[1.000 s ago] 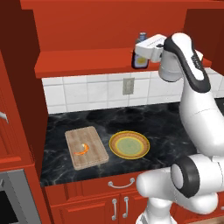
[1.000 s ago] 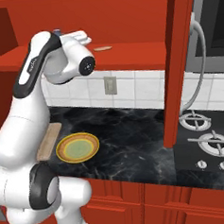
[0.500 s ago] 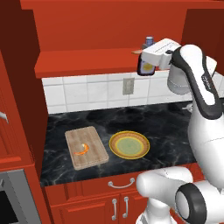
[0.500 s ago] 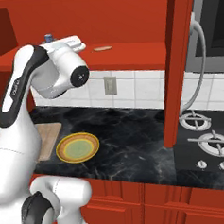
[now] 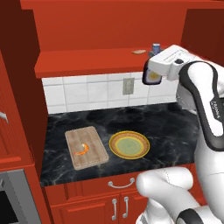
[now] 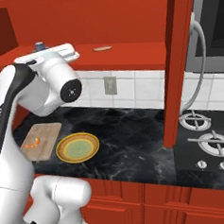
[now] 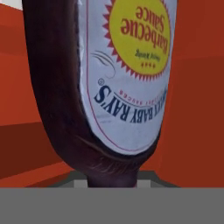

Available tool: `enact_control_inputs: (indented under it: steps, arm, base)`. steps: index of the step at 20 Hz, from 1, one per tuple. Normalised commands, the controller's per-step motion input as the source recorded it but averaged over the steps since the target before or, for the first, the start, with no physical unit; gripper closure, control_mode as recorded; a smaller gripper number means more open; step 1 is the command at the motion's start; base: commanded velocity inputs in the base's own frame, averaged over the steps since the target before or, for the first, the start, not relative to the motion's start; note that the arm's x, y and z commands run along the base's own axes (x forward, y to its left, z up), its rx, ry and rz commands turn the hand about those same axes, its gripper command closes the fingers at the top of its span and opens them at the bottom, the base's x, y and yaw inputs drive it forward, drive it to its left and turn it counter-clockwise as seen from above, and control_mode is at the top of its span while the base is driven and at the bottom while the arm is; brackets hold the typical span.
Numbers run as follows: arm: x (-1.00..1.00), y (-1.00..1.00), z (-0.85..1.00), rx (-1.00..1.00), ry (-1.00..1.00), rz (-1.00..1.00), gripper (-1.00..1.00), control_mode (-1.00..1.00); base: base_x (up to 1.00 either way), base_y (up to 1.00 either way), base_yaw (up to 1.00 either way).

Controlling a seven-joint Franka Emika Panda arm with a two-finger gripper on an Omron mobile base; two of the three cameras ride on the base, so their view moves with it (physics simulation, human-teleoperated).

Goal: Pick the shrimp from the plate and place it on the cutting board. Then pick the condiment bottle from the cabinet and place it next to the cutting board.

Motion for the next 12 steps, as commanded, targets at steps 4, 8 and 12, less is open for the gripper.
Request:
enact_control_inputs:
  steps: [4, 8, 12]
  arm:
    - [-0.51, 0.00, -0.19, 0.00, 0.00, 0.01, 1.00, -1.00]
    - [-0.43, -0.04, -0.32, 0.00, 0.00, 0.02, 1.00, -1.00]
    - [-0.30, -0.08, -0.43, 0.00, 0.00, 0.04, 1.00, -1.00]
  base:
    - [0.00, 0.00, 0.00]
    - [0.00, 0.00, 0.00]
    - [0.00, 0.00, 0.00]
